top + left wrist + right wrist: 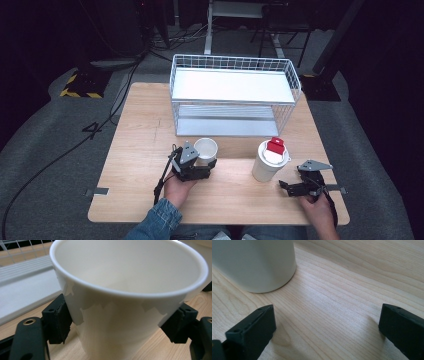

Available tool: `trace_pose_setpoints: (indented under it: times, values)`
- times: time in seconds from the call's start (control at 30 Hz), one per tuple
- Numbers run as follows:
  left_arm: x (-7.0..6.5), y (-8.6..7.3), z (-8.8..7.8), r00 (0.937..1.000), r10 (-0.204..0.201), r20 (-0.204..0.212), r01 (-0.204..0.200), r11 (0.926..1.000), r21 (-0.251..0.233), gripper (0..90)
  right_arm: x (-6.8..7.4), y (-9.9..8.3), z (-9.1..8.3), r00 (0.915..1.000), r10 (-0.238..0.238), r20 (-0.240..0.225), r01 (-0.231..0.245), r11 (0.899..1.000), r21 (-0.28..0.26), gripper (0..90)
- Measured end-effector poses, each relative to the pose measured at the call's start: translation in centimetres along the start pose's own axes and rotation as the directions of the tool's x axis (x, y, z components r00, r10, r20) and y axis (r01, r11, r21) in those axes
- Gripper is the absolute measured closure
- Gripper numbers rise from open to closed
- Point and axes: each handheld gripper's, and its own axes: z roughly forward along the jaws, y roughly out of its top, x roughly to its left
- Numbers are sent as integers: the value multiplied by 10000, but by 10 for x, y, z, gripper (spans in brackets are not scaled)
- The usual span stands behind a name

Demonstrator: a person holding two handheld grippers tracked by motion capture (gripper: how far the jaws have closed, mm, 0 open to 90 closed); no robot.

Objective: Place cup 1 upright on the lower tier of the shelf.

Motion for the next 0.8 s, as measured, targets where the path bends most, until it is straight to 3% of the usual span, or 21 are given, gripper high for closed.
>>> trace_pose_setpoints:
  times: [0.3, 0.53, 0.8]
  values:
    - [0, 16, 0, 9999, 0, 115, 1, 9999, -108, 219, 0, 0, 0, 10000, 1, 0, -1, 10000, 0, 12]
    - [1, 36, 3, 9997, 221, 109, -219, 9995, -229, 220, 0, 0, 0, 10000, -2, 0, 2, 10000, -1, 12]
    - [7, 47, 13, 9999, 44, 108, -42, 9998, -214, 220, 0, 0, 0, 10000, -2, 0, 2, 10000, 0, 12]
